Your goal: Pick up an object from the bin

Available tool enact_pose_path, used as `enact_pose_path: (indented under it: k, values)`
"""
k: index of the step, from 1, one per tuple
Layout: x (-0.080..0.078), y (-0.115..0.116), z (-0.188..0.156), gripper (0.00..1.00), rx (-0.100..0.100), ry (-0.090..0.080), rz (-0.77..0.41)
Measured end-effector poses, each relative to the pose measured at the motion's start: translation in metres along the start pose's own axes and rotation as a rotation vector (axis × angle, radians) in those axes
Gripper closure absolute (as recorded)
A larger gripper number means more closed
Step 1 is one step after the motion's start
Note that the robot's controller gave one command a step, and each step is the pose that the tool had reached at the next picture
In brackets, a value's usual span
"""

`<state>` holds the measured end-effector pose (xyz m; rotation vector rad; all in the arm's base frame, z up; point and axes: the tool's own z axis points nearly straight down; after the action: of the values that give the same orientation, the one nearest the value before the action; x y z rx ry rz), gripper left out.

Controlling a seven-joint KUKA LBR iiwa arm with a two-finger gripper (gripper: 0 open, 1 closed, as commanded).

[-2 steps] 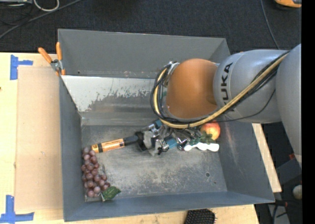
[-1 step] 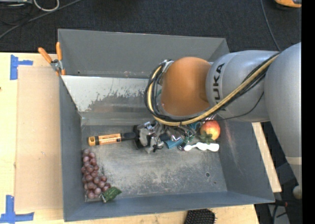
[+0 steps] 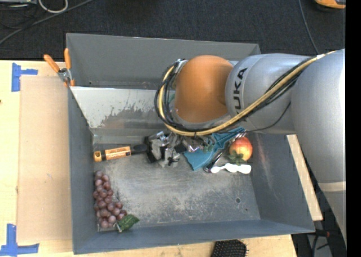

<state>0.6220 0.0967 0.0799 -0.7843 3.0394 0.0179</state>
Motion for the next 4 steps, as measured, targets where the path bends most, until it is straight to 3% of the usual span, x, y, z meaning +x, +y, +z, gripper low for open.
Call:
enact_pose_path:
  k: [1, 2, 3, 4]
  values:
    - [0.027, -0.048, 0.005, 1.0, -0.002, -0.001, -0.033]
    - [0.043, -0.077, 0.0, 1.0, 0.0, 0.002, 0.016]
    - [0.045, -0.079, 0.001, 1.0, -0.004, 0.001, 0.026]
    - [0.051, -0.086, -0.021, 1.0, -0.003, 0.0, -0.051]
